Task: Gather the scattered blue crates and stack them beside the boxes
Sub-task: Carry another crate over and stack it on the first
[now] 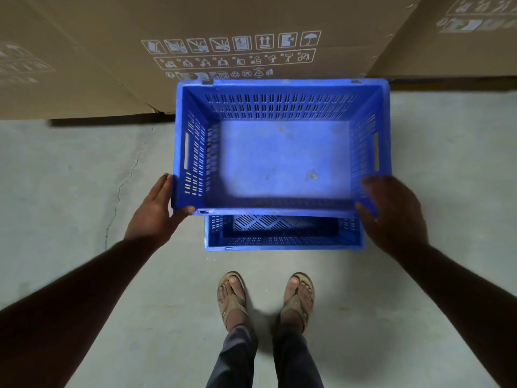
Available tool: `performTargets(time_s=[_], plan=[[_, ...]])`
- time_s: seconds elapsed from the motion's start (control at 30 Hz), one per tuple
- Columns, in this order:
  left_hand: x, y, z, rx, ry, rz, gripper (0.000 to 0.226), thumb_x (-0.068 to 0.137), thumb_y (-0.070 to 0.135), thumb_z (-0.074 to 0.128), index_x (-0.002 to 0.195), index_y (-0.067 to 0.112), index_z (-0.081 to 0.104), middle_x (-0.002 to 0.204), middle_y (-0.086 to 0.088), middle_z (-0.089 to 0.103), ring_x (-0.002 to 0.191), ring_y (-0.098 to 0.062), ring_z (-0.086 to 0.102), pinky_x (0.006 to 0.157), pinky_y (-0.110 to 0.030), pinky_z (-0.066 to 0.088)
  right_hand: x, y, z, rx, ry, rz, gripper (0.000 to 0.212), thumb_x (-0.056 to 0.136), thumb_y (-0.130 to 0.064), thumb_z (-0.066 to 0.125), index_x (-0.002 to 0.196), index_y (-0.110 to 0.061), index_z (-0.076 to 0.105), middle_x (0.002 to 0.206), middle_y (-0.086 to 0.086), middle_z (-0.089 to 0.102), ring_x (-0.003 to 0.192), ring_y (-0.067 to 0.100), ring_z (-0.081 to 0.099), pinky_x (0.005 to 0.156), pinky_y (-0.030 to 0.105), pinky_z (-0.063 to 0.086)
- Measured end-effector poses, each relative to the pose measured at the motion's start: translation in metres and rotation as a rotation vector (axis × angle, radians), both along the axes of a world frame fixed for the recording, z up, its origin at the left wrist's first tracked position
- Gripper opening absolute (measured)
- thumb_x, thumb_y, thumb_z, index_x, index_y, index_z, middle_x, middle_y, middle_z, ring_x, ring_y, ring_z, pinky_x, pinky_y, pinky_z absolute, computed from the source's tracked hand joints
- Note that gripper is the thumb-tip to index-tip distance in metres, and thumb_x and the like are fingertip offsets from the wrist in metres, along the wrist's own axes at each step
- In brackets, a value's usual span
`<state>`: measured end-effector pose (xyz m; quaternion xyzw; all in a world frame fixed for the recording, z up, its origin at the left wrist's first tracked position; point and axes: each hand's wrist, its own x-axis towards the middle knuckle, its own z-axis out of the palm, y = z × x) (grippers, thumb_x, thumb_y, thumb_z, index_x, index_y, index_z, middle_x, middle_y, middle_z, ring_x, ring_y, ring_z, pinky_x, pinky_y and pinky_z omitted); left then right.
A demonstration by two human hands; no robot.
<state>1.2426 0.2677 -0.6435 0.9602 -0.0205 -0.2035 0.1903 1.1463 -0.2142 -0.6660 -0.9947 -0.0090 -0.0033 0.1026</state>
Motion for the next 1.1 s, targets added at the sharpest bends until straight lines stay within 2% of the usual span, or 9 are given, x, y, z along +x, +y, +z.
performTargets(time_s=[0.13, 0.23, 0.3, 0.4, 0.47, 0.57, 0.73, 0.9, 1.1], plan=[[-0.010, 0.011, -0.003, 0.092, -0.021, -0.236, 0.065, 0.081, 0.035, 0.082, 0.141, 0.024, 0.059, 0.165, -0.008, 0.028, 0.137, -0.035, 0.049, 0.101, -0.050, 0.049, -0.024, -0.016, -0.006, -0.149, 0.009, 0.303, 0.036, 0.091, -0.023, 0.063, 0.124, -0.013, 0.072, 0.111, 0.007, 0.076, 0.098, 0.034, 0.071, 0.097, 0.052, 0.049], [-0.005, 0.012, -0.011, 0.140, -0.075, -0.251, 0.032, 0.083, 0.022, 0.081, 0.114, 0.017, 0.076, 0.164, -0.012, 0.028, 0.146, -0.035, 0.036, 0.111, -0.049, 0.042, -0.018, -0.022, -0.001, -0.133, 0.071, 0.220, 0.047, 0.081, 0.002, 0.074, 0.124, -0.014, 0.072, 0.112, 0.011, 0.075, 0.098, 0.037, 0.073, 0.076, 0.048, 0.058], [-0.002, 0.010, -0.018, 0.210, -0.148, -0.352, 0.026, 0.082, 0.019, 0.081, 0.107, 0.012, 0.078, 0.162, -0.018, 0.030, 0.146, -0.042, 0.033, 0.112, -0.050, 0.039, -0.007, -0.019, 0.005, -0.125, 0.148, 0.110, 0.047, 0.081, 0.000, 0.076, 0.125, -0.016, 0.072, 0.117, 0.013, 0.074, 0.102, 0.038, 0.072, 0.072, 0.050, 0.059], [0.000, 0.006, -0.026, 0.225, -0.247, -0.562, 0.027, 0.083, 0.007, 0.078, 0.109, 0.006, 0.075, 0.156, -0.020, 0.040, 0.142, -0.046, 0.037, 0.116, -0.049, 0.031, 0.008, -0.008, 0.009, -0.158, 0.224, 0.033, 0.039, 0.080, -0.003, 0.070, 0.116, -0.017, 0.075, 0.104, 0.018, 0.074, 0.093, 0.041, 0.071, 0.090, 0.052, 0.053], [-0.003, -0.001, -0.025, 0.222, -0.237, -0.580, 0.041, 0.083, -0.001, 0.074, 0.122, 0.007, 0.070, 0.144, -0.021, 0.055, 0.133, -0.046, 0.049, 0.108, -0.050, 0.041, 0.011, -0.004, 0.010, -0.158, 0.232, -0.004, 0.033, 0.080, -0.004, 0.068, 0.110, -0.017, 0.076, 0.096, 0.020, 0.074, 0.095, 0.042, 0.069, 0.106, 0.053, 0.043], [-0.008, -0.014, -0.014, 0.271, -0.152, -0.469, 0.043, 0.084, 0.002, 0.070, 0.124, 0.018, 0.069, 0.126, -0.015, 0.067, 0.121, -0.042, 0.060, 0.077, -0.049, 0.057, 0.009, 0.001, 0.012, -0.149, 0.318, -0.087, 0.030, 0.092, -0.021, 0.055, 0.114, -0.024, 0.076, 0.112, 0.018, 0.073, 0.117, 0.046, 0.059, 0.109, 0.050, 0.042], [-0.016, -0.019, -0.002, 0.258, -0.139, -0.482, 0.037, 0.081, 0.001, 0.073, 0.114, 0.016, 0.072, 0.110, -0.017, 0.070, 0.098, -0.040, 0.068, 0.063, -0.045, 0.057, -0.004, -0.002, 0.008, -0.236, 0.427, -0.061, 0.042, 0.087, -0.029, 0.040, 0.111, -0.030, 0.074, 0.112, 0.019, 0.072, 0.122, 0.048, 0.056, 0.113, 0.052, 0.039], [-0.051, -0.014, -0.003, 0.268, -0.117, -0.510, 0.035, 0.077, 0.004, 0.077, 0.109, 0.017, 0.075, 0.096, -0.019, 0.070, 0.072, -0.040, 0.071, 0.049, -0.040, 0.054, -0.037, 0.001, 0.009, -0.301, 0.296, 0.050, 0.038, 0.073, -0.001, 0.048, 0.094, -0.017, 0.075, 0.077, 0.018, 0.073, 0.074, 0.039, 0.071, 0.114, 0.056, 0.034], [-0.074, -0.009, -0.005, 0.289, -0.095, -0.552, 0.046, 0.071, -0.002, 0.081, 0.112, 0.018, 0.074, 0.106, -0.010, 0.074, 0.102, -0.044, 0.071, 0.050, -0.043, 0.056, -0.061, 0.002, 0.018, -0.211, 0.213, 0.166, 0.041, 0.078, -0.012, 0.037, 0.088, -0.019, 0.076, 0.067, 0.010, 0.071, 0.060, 0.033, 0.069, 0.109, 0.058, 0.040]])
